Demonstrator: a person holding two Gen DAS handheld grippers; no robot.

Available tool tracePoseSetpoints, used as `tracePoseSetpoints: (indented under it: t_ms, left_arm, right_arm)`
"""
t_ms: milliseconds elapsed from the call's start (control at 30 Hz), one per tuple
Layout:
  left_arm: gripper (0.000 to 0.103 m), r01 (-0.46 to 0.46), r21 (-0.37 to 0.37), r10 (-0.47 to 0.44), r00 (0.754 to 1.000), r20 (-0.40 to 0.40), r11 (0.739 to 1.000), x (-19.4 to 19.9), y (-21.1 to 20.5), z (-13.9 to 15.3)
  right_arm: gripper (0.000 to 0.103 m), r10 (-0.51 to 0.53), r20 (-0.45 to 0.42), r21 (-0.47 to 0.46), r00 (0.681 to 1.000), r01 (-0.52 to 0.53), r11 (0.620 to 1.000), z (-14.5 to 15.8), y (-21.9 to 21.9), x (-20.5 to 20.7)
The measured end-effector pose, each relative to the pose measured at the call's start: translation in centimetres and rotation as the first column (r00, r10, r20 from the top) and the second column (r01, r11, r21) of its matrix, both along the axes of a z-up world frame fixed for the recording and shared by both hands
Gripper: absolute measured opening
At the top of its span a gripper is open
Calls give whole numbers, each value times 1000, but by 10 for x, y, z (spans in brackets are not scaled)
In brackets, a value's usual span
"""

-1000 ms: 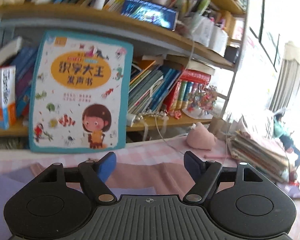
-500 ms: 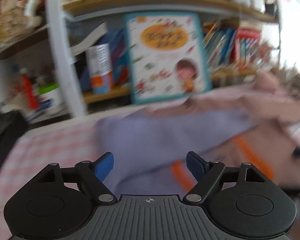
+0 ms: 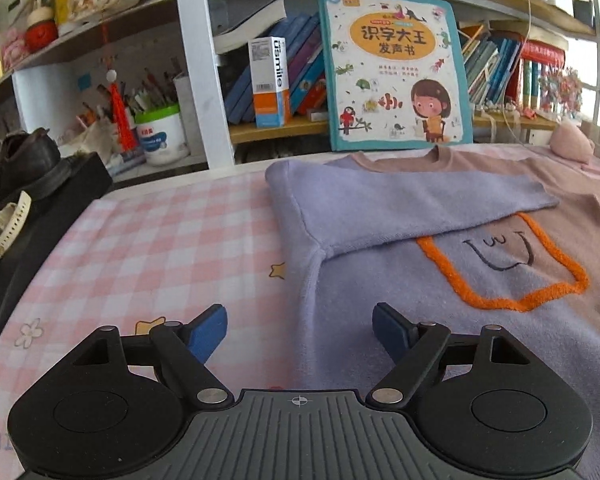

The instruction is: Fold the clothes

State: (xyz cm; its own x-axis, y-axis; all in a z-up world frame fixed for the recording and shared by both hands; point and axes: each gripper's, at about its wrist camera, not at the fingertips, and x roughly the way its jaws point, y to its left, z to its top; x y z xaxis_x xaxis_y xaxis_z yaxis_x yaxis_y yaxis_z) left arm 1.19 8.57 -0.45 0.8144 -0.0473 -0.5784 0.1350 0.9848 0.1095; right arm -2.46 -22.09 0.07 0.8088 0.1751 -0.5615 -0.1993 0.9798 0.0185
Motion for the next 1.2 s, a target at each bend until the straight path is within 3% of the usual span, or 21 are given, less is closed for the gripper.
tracePoseSetpoints:
  t_ms: [100, 167, 367, 433, 500, 600, 1067, 1200]
  left_arm:
    - [50, 4, -20, -5, 1000, -14, 1000, 3, 5, -2]
    - [42, 9, -44, -10, 1000, -23, 999, 7, 8, -4]
    - [38, 21, -125, -23, 1000, -18, 992, 18, 14, -7]
    - [26, 14, -189, -20, 999, -28, 982, 22, 19, -9]
    - [16, -1, -249, -9, 999, -40, 969, 25, 25, -12]
    - [7, -14, -264, 1, 999, -47, 965, 24, 31, -12]
    - [8, -66, -219, 56, 997, -50, 973, 7, 56, -10]
    - [17, -71, -171, 68, 997, -24, 983, 4, 51, -9]
  right_arm:
    - [100, -68, -4, 31, 998, 68, 997, 2, -16, -5]
    - [98, -119, -6, 27, 993, 119, 992, 3, -27, -8]
    - [62, -229, -11, -17, 973, 229, 973, 5, -54, -13]
    - [40, -238, -36, 7, 971, 239, 971, 4, -59, -10]
    - [32, -238, -62, 47, 969, 241, 969, 1, -63, -8]
    - [19, -229, -67, 72, 971, 234, 970, 1, -60, -7]
    - [15, -149, -53, 44, 987, 151, 988, 2, -30, -3]
    - [17, -148, -46, 20, 988, 149, 989, 2, -27, -3]
